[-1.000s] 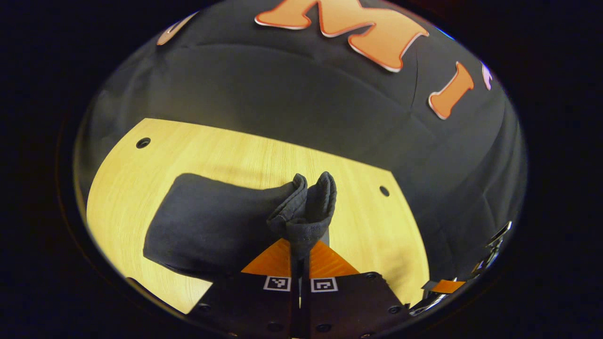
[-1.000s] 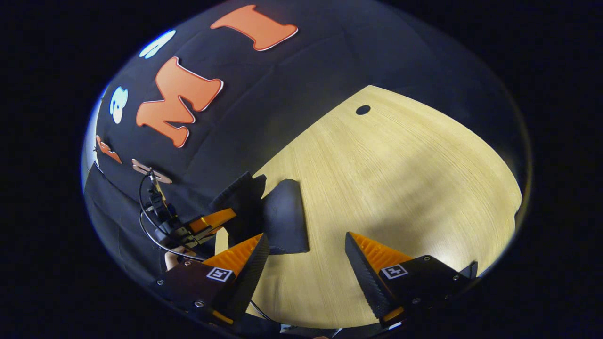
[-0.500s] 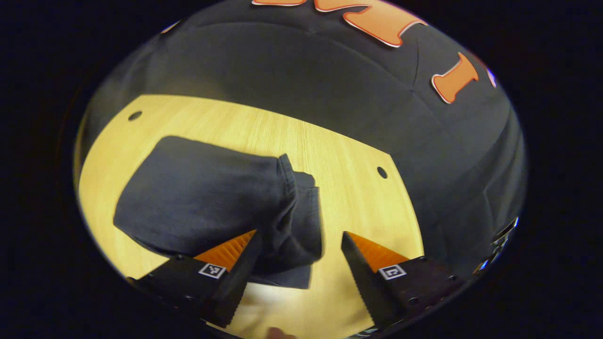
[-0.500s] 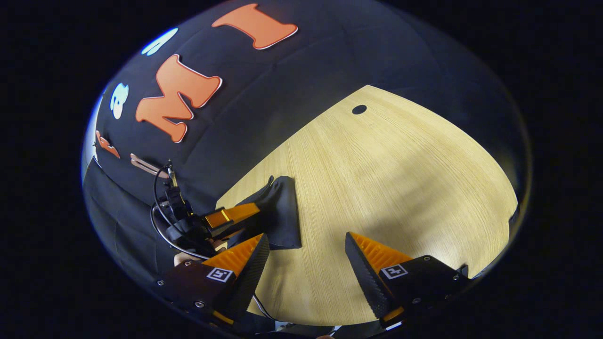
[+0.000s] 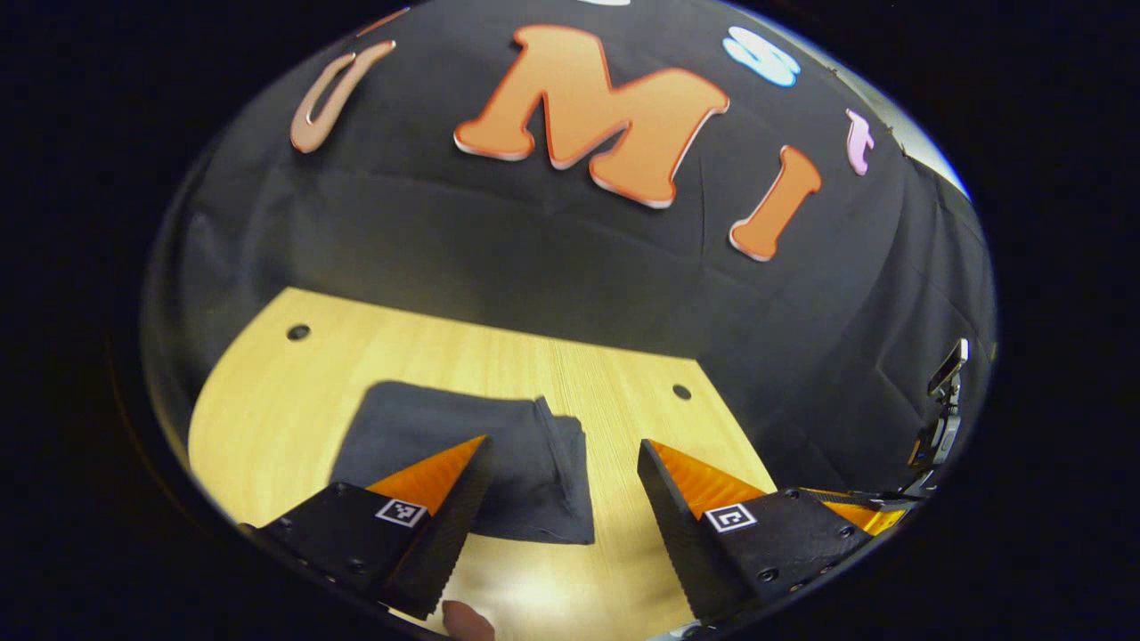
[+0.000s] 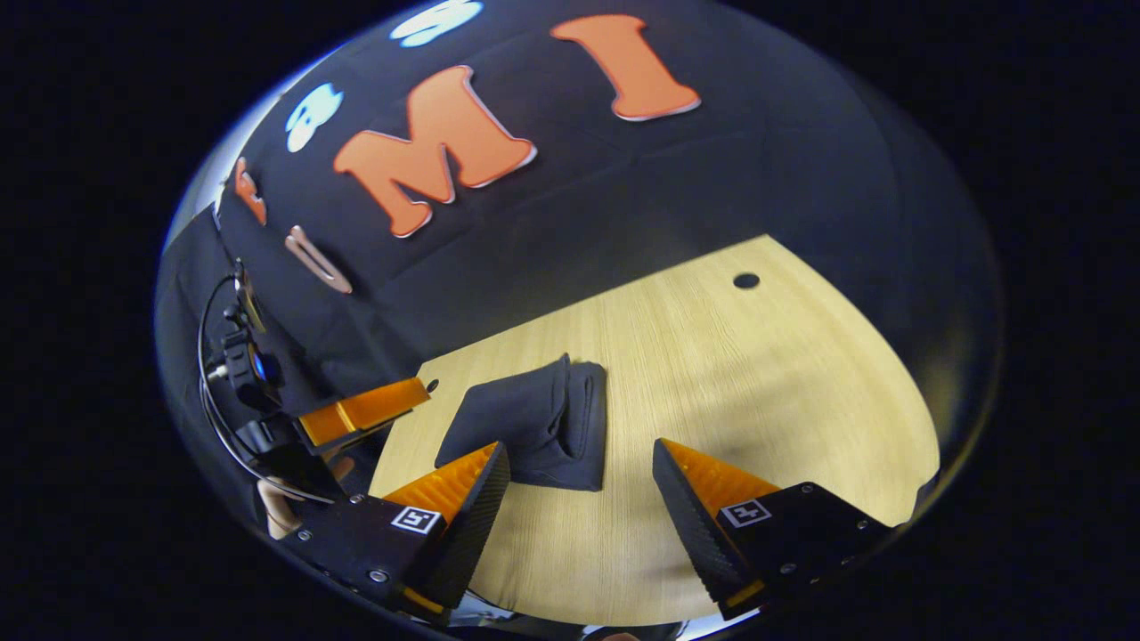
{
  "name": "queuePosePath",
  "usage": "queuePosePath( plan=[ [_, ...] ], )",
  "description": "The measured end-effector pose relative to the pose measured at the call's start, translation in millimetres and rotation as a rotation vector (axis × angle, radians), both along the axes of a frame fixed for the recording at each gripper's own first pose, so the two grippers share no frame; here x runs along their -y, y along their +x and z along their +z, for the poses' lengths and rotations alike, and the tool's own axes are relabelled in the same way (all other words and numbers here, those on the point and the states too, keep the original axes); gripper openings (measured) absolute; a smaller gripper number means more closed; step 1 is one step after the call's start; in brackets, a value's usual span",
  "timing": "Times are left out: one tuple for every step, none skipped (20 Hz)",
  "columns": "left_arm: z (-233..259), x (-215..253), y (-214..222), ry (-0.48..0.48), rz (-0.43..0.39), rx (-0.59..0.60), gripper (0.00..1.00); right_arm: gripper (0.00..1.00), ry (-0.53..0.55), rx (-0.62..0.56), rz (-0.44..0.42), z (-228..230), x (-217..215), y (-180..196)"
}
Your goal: Grasp the waist and the cuffs of the jeans and fold them to make the two legs overlap; first hold the waist and fold one-third of the jeans toward the cuffs, then hold the cuffs and fold the remaining one-third in the same direction to finish folding.
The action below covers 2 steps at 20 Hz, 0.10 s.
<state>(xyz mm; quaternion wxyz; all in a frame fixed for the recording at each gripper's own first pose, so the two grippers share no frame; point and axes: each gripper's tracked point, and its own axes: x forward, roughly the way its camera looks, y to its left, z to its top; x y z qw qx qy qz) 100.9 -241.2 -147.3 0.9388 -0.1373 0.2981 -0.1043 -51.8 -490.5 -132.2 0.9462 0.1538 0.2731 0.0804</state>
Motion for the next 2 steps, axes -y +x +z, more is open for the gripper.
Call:
queuePosePath(
  plan=[
    [18,-14,-6,0.01,0.004,0.039,0.97,0.98,-0.047,0.046,0.01,13,-6,3],
    [39,-30,-14,0.021,0.015,0.074,0.97,0.98,-0.093,0.092,0.018,26,-12,6]
  ],
)
